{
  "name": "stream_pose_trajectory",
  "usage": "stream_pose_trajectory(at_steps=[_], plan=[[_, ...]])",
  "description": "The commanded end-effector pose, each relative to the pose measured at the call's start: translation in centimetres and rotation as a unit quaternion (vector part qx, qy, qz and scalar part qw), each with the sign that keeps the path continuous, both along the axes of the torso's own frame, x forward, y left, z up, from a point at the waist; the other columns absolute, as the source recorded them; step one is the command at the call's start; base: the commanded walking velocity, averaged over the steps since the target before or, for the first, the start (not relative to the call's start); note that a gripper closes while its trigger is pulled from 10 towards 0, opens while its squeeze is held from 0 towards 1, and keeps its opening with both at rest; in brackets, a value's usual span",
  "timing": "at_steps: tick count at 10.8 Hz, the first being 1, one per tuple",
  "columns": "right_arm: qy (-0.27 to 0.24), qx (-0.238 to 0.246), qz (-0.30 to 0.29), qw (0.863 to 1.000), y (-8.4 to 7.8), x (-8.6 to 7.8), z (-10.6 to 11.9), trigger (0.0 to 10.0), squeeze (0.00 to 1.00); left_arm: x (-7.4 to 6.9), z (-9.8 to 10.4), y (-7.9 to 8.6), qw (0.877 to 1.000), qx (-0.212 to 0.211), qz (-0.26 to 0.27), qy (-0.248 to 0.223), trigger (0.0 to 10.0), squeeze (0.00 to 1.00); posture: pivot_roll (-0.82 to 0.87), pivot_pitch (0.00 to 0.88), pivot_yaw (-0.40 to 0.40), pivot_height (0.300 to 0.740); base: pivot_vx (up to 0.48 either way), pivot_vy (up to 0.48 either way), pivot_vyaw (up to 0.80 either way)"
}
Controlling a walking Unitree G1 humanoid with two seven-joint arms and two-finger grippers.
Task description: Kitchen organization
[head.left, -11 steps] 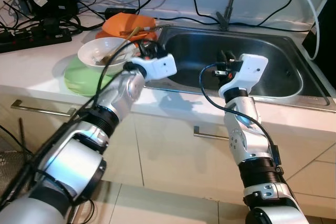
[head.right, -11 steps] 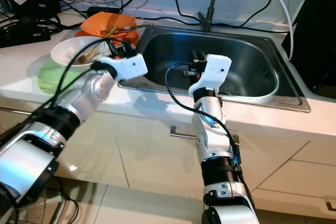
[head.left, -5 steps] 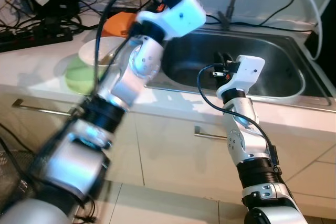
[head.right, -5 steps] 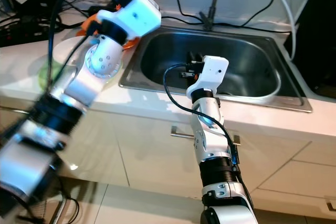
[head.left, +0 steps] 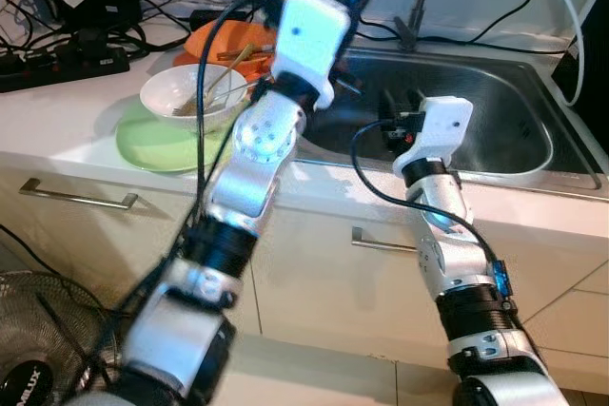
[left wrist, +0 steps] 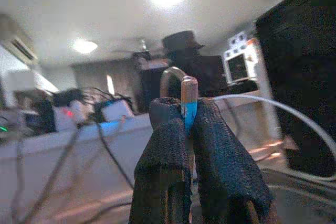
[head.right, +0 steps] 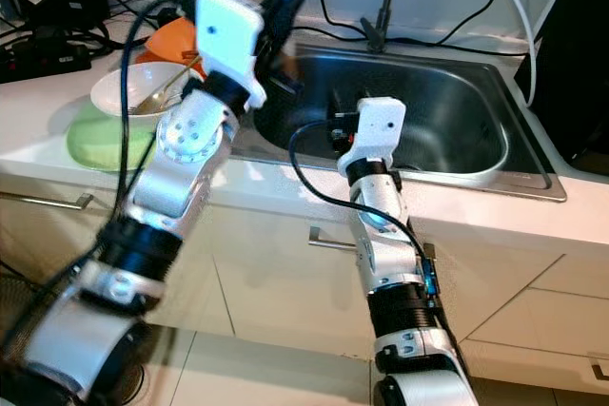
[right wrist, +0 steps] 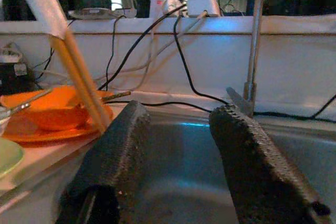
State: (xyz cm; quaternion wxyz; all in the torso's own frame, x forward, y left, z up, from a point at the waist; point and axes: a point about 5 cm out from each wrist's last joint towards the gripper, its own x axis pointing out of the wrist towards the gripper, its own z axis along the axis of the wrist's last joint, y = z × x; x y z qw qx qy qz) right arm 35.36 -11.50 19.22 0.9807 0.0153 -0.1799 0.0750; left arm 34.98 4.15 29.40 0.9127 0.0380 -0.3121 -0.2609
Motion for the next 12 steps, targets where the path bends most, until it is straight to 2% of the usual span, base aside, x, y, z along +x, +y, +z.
stream_pose_trajectory(at_steps=[1,4,5,6,12], plan=[[-0.009,-0.008,0.006,1.0,0.0,-0.2,0.2,10.0,1.0,-0.2,0.4,0.3,1.0,-0.013,-0.015,0.003,10.0,0.0,0.15,0.0,-0.009,0.74,0.0,0.0,0.0],[-0.013,-0.022,0.011,1.0,0.3,-0.2,0.3,10.0,1.0,-0.3,-0.6,0.3,0.995,-0.046,-0.077,0.052,10.0,0.0,0.15,0.0,-0.008,0.74,0.0,0.0,0.0],[-0.012,-0.028,0.016,0.999,0.6,-0.3,0.2,10.0,0.91,-0.4,-0.6,0.3,0.994,-0.045,-0.087,0.056,10.0,0.0,0.15,0.0,-0.006,0.74,0.0,0.0,0.0],[-0.008,-0.03,0.02,0.999,0.8,-0.3,0.1,10.0,0.0,-0.5,-0.9,0.1,0.993,-0.035,-0.096,0.063,10.0,0.0,0.15,0.0,-0.004,0.74,0.0,0.0,0.0],[-0.002,-0.027,0.025,0.999,1.5,-0.4,-0.1,10.0,0.0,-1.2,-1.3,-0.4,0.984,-0.021,-0.157,0.086,10.0,0.0,0.15,0.0,0.003,0.74,0.0,0.0,0.0]])
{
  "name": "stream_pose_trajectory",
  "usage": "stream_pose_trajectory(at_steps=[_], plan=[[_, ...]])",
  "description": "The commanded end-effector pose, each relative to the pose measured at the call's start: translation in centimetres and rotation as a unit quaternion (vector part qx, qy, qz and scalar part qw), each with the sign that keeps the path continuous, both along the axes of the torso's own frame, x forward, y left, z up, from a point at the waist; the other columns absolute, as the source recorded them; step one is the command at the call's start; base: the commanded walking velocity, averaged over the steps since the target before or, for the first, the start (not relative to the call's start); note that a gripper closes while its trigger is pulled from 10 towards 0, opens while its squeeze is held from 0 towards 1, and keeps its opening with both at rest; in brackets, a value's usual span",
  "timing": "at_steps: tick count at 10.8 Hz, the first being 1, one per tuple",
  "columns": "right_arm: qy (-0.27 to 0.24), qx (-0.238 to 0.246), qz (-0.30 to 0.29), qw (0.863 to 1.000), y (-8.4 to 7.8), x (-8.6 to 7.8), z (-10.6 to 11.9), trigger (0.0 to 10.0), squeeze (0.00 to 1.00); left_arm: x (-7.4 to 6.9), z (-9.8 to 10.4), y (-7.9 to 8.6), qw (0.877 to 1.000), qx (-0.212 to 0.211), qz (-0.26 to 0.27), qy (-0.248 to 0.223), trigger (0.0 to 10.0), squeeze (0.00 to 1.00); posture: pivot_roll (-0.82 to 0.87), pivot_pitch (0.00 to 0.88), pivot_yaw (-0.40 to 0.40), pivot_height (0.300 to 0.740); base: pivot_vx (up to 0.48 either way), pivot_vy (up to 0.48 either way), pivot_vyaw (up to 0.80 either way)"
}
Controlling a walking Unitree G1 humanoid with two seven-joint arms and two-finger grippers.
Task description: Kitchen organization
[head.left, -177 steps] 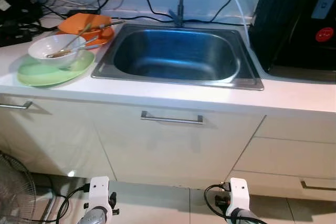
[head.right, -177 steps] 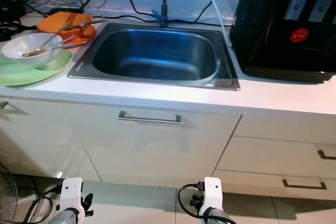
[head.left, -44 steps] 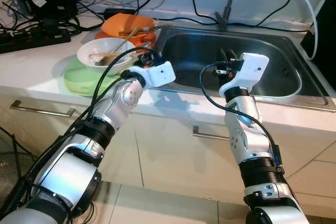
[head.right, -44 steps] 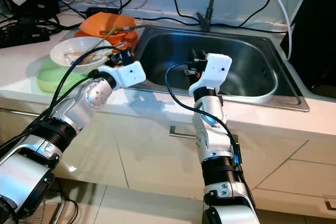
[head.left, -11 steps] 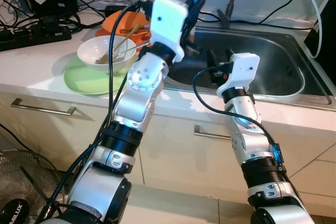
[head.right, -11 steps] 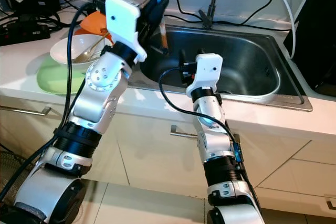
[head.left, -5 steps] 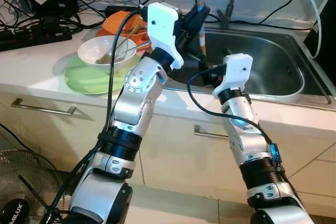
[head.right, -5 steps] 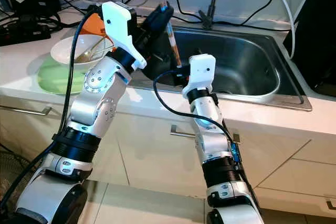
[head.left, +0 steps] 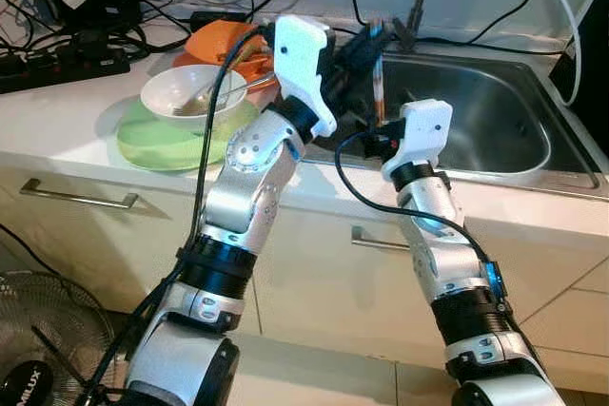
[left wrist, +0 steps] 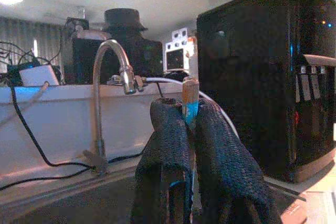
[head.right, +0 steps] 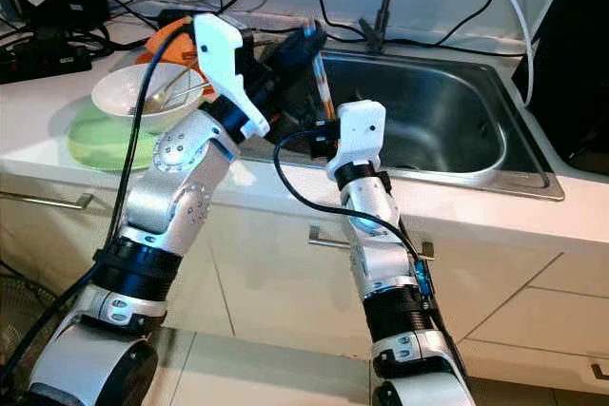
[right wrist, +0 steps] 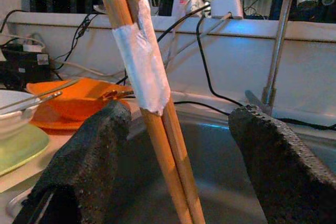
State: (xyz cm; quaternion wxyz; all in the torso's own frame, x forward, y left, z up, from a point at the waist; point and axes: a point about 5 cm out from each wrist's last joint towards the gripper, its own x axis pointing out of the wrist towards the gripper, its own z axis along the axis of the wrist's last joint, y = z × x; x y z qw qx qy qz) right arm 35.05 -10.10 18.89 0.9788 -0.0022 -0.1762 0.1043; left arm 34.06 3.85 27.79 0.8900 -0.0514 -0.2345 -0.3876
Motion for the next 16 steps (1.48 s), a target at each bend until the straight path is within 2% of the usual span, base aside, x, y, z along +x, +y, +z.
stream_pose_trajectory(at_steps=[1,3,4,5,6,16], plan=[[-0.004,-0.003,-0.001,1.0,0.06,-0.08,0.2,10.0,0.0,-0.28,0.23,-0.06,1.0,0.003,-0.012,-0.003,10.0,0.0,0.15,0.0,0.003,0.74,0.0,0.0,0.0],[-0.004,-0.002,-0.003,1.0,0.01,0.07,0.31,10.0,0.0,-0.19,0.08,0.23,1.0,0.011,-0.001,-0.003,10.0,0.0,0.16,0.0,-0.001,0.74,0.0,0.0,0.0],[-0.003,0.0,-0.004,1.0,-0.03,0.09,0.3,8.9,0.0,-0.28,0.22,0.13,1.0,0.011,-0.007,-0.003,10.0,0.0,0.16,0.0,-0.001,0.74,0.0,0.0,0.0],[-0.004,0.001,-0.006,1.0,-0.07,0.14,0.42,6.7,0.0,-0.29,0.24,0.1,1.0,0.011,-0.008,-0.003,10.0,0.0,0.16,0.0,0.0,0.74,0.0,0.0,0.0],[-0.008,0.003,-0.008,1.0,-0.18,0.18,0.67,0.0,0.0,-0.28,0.14,0.09,1.0,0.012,-0.008,-0.001,10.0,0.0,0.16,0.0,0.0,0.74,0.0,0.0,0.0],[-0.003,0.006,-0.005,1.0,-0.02,0.17,0.44,0.0,0.0,-0.23,0.1,-0.01,1.0,0.016,-0.013,0.0,10.0,0.0,0.16,0.0,0.001,0.74,0.0,0.0,0.0]])
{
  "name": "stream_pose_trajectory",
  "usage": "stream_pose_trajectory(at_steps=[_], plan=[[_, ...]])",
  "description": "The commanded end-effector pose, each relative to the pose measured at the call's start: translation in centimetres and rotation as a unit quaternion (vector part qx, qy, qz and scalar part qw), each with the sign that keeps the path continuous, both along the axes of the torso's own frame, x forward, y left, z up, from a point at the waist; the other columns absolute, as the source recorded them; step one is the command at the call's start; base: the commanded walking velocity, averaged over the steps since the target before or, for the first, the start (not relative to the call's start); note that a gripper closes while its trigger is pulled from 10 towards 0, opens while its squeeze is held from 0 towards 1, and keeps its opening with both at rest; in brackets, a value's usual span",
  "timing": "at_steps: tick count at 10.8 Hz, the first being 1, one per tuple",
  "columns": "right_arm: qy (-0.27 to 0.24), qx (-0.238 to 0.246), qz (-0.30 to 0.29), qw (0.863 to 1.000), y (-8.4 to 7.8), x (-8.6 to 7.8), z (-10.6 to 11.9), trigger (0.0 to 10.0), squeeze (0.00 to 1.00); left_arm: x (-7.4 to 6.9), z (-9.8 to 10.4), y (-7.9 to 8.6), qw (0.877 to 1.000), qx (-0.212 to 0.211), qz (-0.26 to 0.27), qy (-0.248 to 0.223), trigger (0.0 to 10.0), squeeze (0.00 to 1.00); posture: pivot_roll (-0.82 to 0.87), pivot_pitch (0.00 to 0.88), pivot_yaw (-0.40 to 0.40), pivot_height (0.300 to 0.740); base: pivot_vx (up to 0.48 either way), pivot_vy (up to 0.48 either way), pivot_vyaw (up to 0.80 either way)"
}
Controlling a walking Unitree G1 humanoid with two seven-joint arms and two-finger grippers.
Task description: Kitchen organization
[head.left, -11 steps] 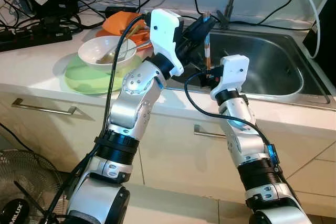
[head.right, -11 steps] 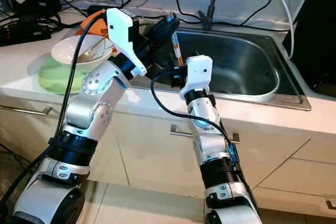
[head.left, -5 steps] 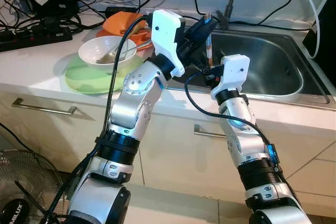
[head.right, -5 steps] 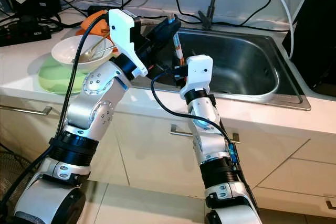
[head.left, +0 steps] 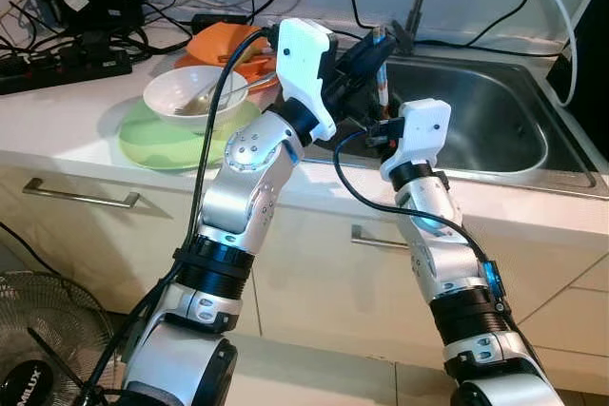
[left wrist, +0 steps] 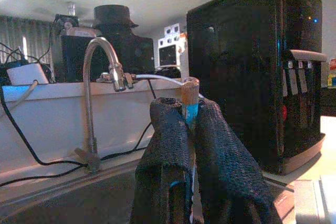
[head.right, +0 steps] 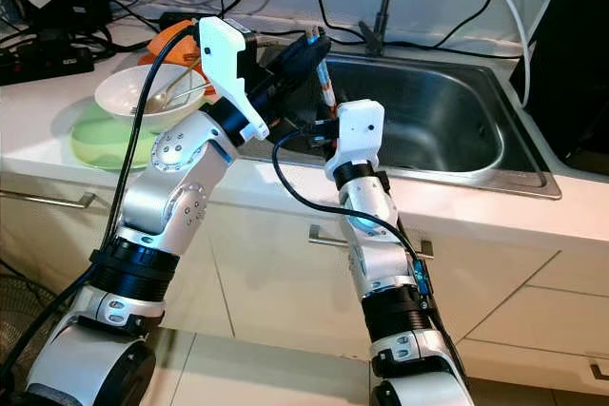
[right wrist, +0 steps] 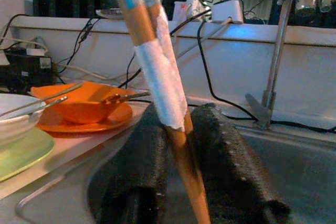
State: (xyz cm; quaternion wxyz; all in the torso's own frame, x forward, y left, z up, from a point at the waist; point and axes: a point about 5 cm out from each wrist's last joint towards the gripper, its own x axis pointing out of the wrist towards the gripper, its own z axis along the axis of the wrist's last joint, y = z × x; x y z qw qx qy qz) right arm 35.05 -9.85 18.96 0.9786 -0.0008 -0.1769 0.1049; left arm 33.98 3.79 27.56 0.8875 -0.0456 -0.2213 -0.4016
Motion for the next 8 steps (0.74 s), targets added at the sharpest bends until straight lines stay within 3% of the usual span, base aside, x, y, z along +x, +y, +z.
stream_pose_trajectory(at_steps=[1,2,3,7,8], plan=[[-0.003,0.004,-0.005,1.0,-0.28,0.18,0.37,0.0,0.0,-0.11,0.33,0.1,1.0,0.003,0.001,-0.009,10.0,0.0,0.16,0.0,0.0,0.74,0.0,0.0,0.0],[-0.002,0.004,-0.005,1.0,-0.27,0.18,0.35,0.0,0.0,-0.11,0.32,0.11,1.0,0.003,0.001,-0.009,10.0,0.0,0.16,0.0,0.0,0.74,0.0,0.0,0.0],[-0.001,0.005,-0.006,1.0,-0.25,0.17,0.3,0.0,0.0,-0.02,0.15,0.07,1.0,0.006,0.002,-0.004,10.0,1.0,0.16,0.0,0.0,0.74,0.0,0.0,0.0],[0.005,0.006,-0.015,1.0,-0.62,0.3,0.02,0.0,0.0,-0.04,0.06,0.42,1.0,-0.001,0.013,-0.004,10.0,1.0,0.16,0.0,-0.003,0.74,0.0,0.0,0.0],[0.001,0.005,-0.024,1.0,-0.98,0.61,0.26,0.0,0.0,-0.3,0.33,1.0,0.999,-0.022,0.02,-0.014,10.0,0.0,0.17,0.0,-0.005,0.74,0.0,0.0,0.0]])
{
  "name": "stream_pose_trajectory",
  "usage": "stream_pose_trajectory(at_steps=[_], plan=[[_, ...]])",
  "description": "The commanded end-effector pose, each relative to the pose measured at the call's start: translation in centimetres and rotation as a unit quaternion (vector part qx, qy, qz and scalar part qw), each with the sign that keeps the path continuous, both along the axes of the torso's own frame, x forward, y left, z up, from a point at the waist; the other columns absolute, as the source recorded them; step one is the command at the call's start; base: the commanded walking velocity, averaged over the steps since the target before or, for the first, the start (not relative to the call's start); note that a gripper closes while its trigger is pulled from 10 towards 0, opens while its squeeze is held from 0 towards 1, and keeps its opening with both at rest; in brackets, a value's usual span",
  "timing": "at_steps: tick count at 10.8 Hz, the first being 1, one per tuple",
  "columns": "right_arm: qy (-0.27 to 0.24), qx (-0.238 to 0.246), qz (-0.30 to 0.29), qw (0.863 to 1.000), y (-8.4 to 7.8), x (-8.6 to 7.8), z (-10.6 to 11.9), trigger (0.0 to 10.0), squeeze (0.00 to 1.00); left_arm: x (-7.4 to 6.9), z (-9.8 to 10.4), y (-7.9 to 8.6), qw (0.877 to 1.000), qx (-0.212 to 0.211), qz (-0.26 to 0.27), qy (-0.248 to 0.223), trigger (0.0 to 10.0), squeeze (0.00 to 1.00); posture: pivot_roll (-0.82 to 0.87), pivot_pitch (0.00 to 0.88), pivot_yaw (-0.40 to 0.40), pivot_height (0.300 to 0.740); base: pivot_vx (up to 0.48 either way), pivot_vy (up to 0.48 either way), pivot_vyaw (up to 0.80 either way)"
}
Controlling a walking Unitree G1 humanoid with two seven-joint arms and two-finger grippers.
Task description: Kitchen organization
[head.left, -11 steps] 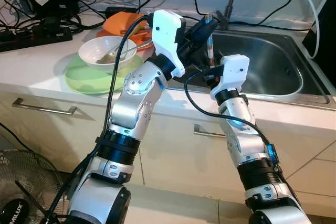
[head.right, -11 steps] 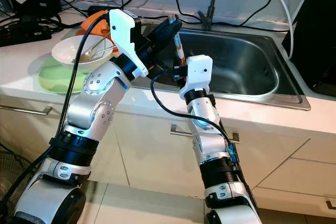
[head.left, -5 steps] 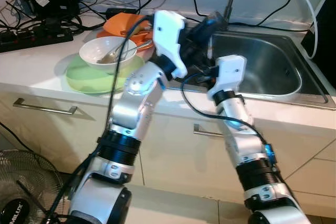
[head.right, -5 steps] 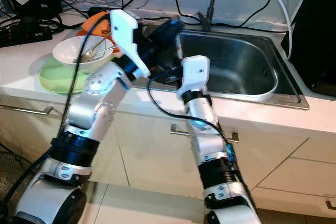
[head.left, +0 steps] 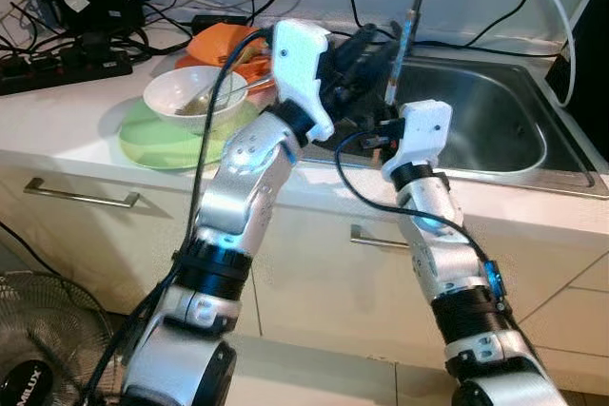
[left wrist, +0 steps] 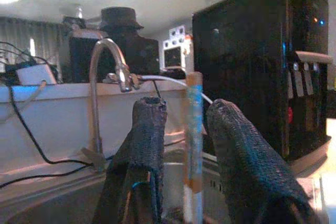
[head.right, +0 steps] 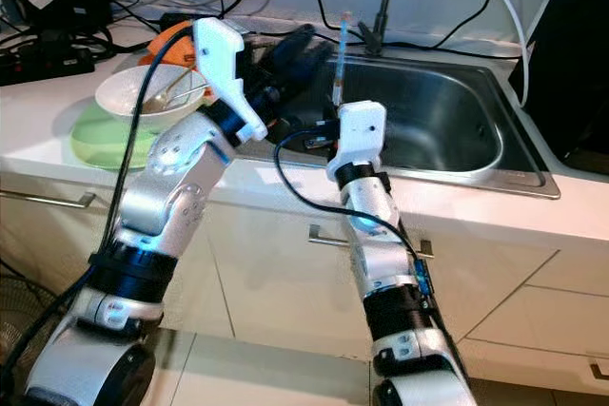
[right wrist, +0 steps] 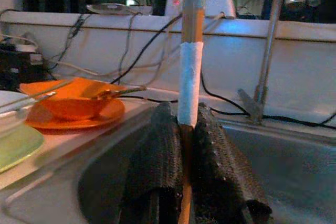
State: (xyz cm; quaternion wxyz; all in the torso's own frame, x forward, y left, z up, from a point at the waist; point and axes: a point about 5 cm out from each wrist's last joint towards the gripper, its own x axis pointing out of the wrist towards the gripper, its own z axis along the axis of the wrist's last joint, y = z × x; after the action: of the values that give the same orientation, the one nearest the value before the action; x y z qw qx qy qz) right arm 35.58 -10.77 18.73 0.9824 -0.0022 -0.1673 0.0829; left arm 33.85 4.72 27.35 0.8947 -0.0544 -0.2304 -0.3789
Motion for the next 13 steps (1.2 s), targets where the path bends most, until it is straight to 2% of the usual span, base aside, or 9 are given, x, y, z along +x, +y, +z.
stream_pose_trajectory(at_steps=[1,2,3,4,5,7,9,13], plan=[[-0.01,0.002,-0.008,1.0,-0.3,0.4,0.7,0.0,0.0,-0.2,0.5,0.5,1.0,-0.016,0.009,-0.011,10.0,0.0,0.17,0.0,-0.005,0.74,0.0,0.0,0.0],[-0.009,-0.007,-0.013,1.0,-0.7,1.1,0.9,0.0,0.0,0.1,-0.8,1.3,0.999,-0.007,0.036,0.014,10.0,0.0,0.17,0.0,-0.003,0.74,0.0,0.0,0.0],[-0.005,-0.013,-0.024,1.0,-1.3,1.9,1.3,5.0,0.0,0.3,-3.1,2.7,0.996,0.003,0.077,0.046,10.0,0.0,0.18,0.008,-0.005,0.74,0.0,0.0,0.0],[0.006,-0.007,-0.039,0.999,-2.0,2.7,1.6,10.0,0.0,0.2,-3.8,3.2,0.991,0.006,0.109,0.074,10.0,0.0,0.19,0.015,-0.009,0.74,0.0,0.0,0.0],[0.019,0.0,-0.045,0.999,-2.2,3.3,1.7,10.0,0.0,0.1,-6.3,4.2,0.986,0.022,0.128,0.106,10.0,0.0,0.19,0.019,-0.012,0.74,0.0,0.0,0.0],[0.032,0.001,-0.048,0.998,-2.0,4.0,1.7,10.0,0.0,-0.4,-9.2,4.1,0.98,0.045,0.14,0.134,10.0,0.0,0.2,0.023,-0.016,0.74,0.0,0.0,0.0],[0.032,0.005,-0.049,0.998,-2.1,4.2,1.7,10.0,0.0,-0.8,-10.2,3.7,0.975,0.053,0.163,0.144,10.0,0.0,0.2,0.023,-0.016,0.74,0.0,0.0,0.0],[0.023,0.009,-0.054,0.998,-2.7,4.3,1.7,10.0,0.0,-0.4,-10.7,3.8,0.972,0.063,0.191,0.123,10.0,0.0,0.19,0.0,-0.015,0.74,0.0,0.0,0.0]])
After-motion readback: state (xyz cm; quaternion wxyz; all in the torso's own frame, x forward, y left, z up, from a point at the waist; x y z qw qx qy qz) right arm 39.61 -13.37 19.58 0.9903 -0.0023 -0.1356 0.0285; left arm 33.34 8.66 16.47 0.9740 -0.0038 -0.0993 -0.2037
